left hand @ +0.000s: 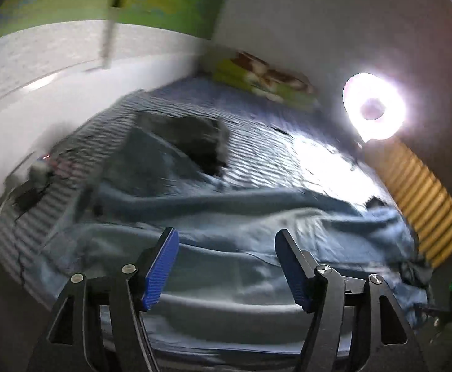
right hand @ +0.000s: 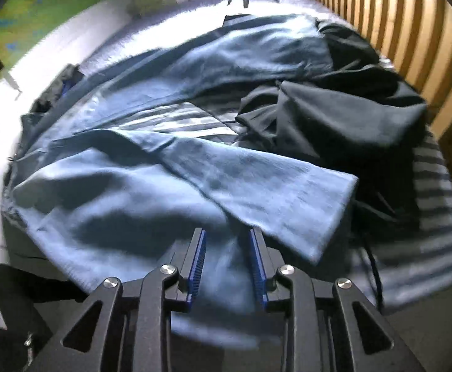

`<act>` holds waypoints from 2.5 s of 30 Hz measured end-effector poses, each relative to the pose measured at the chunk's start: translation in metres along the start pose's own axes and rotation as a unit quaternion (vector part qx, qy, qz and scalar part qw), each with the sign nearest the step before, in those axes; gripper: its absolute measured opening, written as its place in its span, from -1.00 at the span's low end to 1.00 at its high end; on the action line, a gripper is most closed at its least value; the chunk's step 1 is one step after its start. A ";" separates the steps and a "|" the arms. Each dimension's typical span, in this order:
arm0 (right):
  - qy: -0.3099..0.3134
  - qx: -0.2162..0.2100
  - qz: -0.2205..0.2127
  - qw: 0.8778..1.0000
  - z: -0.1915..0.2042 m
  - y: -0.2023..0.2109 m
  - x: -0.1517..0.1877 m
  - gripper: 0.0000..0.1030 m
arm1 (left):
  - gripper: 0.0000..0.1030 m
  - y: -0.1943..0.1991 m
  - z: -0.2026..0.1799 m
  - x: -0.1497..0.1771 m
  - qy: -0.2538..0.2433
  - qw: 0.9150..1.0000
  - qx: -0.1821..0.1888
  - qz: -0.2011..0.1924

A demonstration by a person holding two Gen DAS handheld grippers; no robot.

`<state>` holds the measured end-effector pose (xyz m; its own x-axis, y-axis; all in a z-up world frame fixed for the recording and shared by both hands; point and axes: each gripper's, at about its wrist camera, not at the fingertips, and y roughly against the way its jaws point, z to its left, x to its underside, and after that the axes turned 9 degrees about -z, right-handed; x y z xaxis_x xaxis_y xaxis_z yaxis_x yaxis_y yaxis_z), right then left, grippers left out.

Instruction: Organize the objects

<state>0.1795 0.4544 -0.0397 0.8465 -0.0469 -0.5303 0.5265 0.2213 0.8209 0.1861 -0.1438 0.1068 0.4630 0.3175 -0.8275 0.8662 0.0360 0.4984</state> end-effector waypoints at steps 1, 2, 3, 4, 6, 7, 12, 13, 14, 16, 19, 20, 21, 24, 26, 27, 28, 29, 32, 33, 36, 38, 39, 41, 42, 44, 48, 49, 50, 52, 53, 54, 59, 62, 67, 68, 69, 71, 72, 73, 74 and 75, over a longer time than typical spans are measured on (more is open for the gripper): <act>-0.010 0.005 -0.001 1.000 -0.004 -0.008 -0.009 -0.53 | 0.33 0.004 0.011 -0.001 0.011 1.000 -0.006 -0.002; -0.022 0.023 -0.014 0.999 -0.009 -0.013 -0.021 -0.53 | 0.33 0.008 0.022 -0.002 0.020 1.000 -0.012 -0.006; -0.033 0.060 -0.041 0.997 -0.016 -0.013 -0.036 -0.53 | 0.35 0.012 0.034 -0.003 0.023 0.999 -0.026 -0.011; -0.044 0.101 -0.070 0.991 -0.023 -0.010 -0.049 -0.53 | 0.38 0.019 0.046 -0.004 0.026 0.998 -0.046 -0.019; -0.079 0.133 -0.102 0.983 -0.037 -0.003 -0.069 -0.52 | 0.53 0.026 0.078 -0.003 0.041 0.995 -0.084 -0.029; -0.090 0.127 -0.103 0.982 -0.039 0.001 -0.074 -0.52 | 0.54 0.029 0.094 -0.003 0.049 0.994 -0.098 -0.028; -0.042 0.072 -0.097 0.992 0.003 0.031 -0.049 -0.51 | 0.59 0.024 0.174 0.019 0.089 0.982 -0.164 0.002; -0.021 0.055 -0.094 0.994 0.020 0.036 -0.038 -0.51 | 0.59 0.020 0.190 0.026 0.105 0.980 -0.168 0.011; -0.005 0.038 -0.088 0.995 0.037 0.035 -0.030 -0.50 | 0.59 0.016 0.204 0.033 0.118 0.978 -0.172 0.022; 0.032 0.001 -0.066 0.997 0.070 0.034 -0.012 -0.48 | 0.59 0.006 0.231 0.048 0.150 0.972 -0.174 0.045; 0.106 -0.032 -0.039 0.993 0.125 0.028 0.012 -0.38 | 0.59 -0.007 0.258 0.072 0.187 0.964 -0.176 0.071; 0.133 -0.044 -0.033 0.990 0.147 0.026 0.019 -0.31 | 0.59 -0.011 0.264 0.077 0.192 0.962 -0.178 0.077; 0.154 -0.053 -0.028 0.986 0.161 0.021 0.025 -0.25 | 0.59 -0.014 0.267 0.081 0.195 0.961 -0.180 0.081; 0.214 -0.060 -0.015 0.975 0.205 0.005 0.037 -0.23 | 0.60 -0.024 0.271 0.088 0.192 0.960 -0.182 0.089; 0.239 -0.076 -0.010 0.968 0.230 -0.001 0.041 -0.23 | 0.60 -0.029 0.270 0.089 0.186 0.961 -0.184 0.095; 0.244 -0.085 -0.007 0.966 0.238 -0.005 0.041 -0.22 | 0.60 -0.032 0.269 0.089 0.182 0.961 -0.185 0.099; 0.249 -0.098 -0.001 0.964 0.248 -0.008 0.042 -0.22 | 0.60 -0.035 0.267 0.088 0.179 0.961 -0.184 0.101; 0.259 -0.112 0.006 0.959 0.260 -0.013 0.043 -0.20 | 0.60 -0.038 0.266 0.088 0.175 0.962 -0.184 0.103; 0.307 -0.117 0.018 0.945 0.288 -0.022 0.051 -0.15 | 0.60 -0.042 0.261 0.086 0.159 0.963 -0.186 0.111; 0.323 -0.111 0.020 0.940 0.298 -0.026 0.055 -0.15 | 0.60 -0.045 0.259 0.086 0.152 0.963 -0.190 0.115; 0.346 -0.101 0.023 0.932 0.307 -0.035 0.059 -0.15 | 0.50 -0.049 0.256 0.084 0.135 0.963 -0.202 0.121; 0.347 -0.092 0.027 0.933 0.309 -0.039 0.059 -0.28 | -0.02 -0.049 0.256 0.083 0.128 0.961 -0.214 0.121; 0.344 -0.097 0.031 0.933 0.309 -0.040 0.058 -0.58 | -0.35 -0.050 0.257 0.083 0.129 0.959 -0.220 0.124; 0.349 -0.091 0.033 0.932 0.310 -0.039 0.058 -0.72 | -0.42 -0.051 0.259 0.083 0.133 0.958 -0.220 0.128; 0.352 -0.088 0.026 0.931 0.311 -0.037 0.059 -0.75 | -0.42 -0.051 0.258 0.082 0.131 0.958 -0.220 0.127; 0.352 -0.089 0.018 0.932 0.311 -0.029 0.058 -0.82 | -0.42 -0.049 0.259 0.081 0.131 0.959 -0.220 0.123; 0.370 -0.130 0.023 0.920 0.306 0.003 0.066 -0.83 | -0.28 -0.039 0.260 0.078 0.129 0.962 -0.212 0.117; 0.381 -0.135 0.027 0.914 0.306 0.008 0.071 -0.83 | -0.19 -0.039 0.259 0.077 0.122 0.962 -0.212 0.120; 0.394 -0.133 0.033 0.909 0.307 0.010 0.076 -0.83 | -0.03 -0.040 0.257 0.077 0.115 0.962 -0.215 0.121; 0.400 -0.112 0.032 0.909 0.307 0.006 0.080 -0.83 | -0.01 -0.040 0.254 0.074 0.105 0.961 -0.225 0.121; 0.395 -0.109 0.039 0.911 0.307 0.001 0.079 -0.83 | -0.01 -0.040 0.252 0.071 0.108 0.962 -0.222 0.118; 0.390 -0.113 0.047 0.913 0.306 -0.001 0.077 -0.78 | -0.01 -0.038 0.250 0.065 0.111 0.964 -0.213 0.113; 0.343 -0.154 0.016 0.927 0.297 0.030 0.048 -0.58 | 0.22 -0.009 0.235 0.013 0.130 0.977 -0.165 0.032; 0.297 -0.162 -0.040 0.940 0.280 0.060 0.016 -0.55 | 0.36 0.007 0.227 -0.024 0.145 0.980 -0.132 -0.040; 0.220 -0.138 -0.135 0.956 0.250 0.095 -0.045 -0.54 | 0.51 -0.001 0.201 -0.081 0.125 0.984 -0.102 -0.069; 0.216 -0.126 -0.148 0.957 0.247 0.099 -0.060 -0.54 | 0.51 -0.006 0.193 -0.091 0.108 0.987 -0.103 -0.067; 0.217 -0.117 -0.157 0.956 0.246 0.101 -0.073 -0.54 | 0.50 -0.012 0.183 -0.101 0.087 0.989 -0.103 -0.064; 0.223 -0.105 -0.170 0.954 0.246 0.102 -0.101 -0.52 | 0.53 -0.028 0.163 -0.120 0.048 0.993 -0.094 -0.053; 0.226 -0.095 -0.172 0.954 0.248 0.100 -0.117 -0.47 | 0.60 -0.042 0.151 -0.130 0.018 0.996 -0.085 -0.035; 0.228 -0.086 -0.173 0.954 0.249 0.096 -0.131 -0.45 | 0.62 -0.051 0.143 -0.134 -0.004 0.996 -0.083 -0.023; 0.234 -0.071 -0.176 0.954 0.252 0.090 -0.147 -0.42 | 0.62 -0.063 0.133 -0.138 -0.034 0.995 -0.090 -0.012; 0.244 -0.053 -0.178 0.952 0.255 0.081 -0.162 -0.37 | 0.63 -0.076 0.122 -0.141 -0.070 0.992 -0.103 -0.002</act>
<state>0.1052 0.2318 0.1671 0.4648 0.3152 -0.8274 0.7406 0.3737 0.5585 0.0780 -0.3064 0.1537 0.4929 0.1833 -0.8506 0.8180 0.2355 0.5248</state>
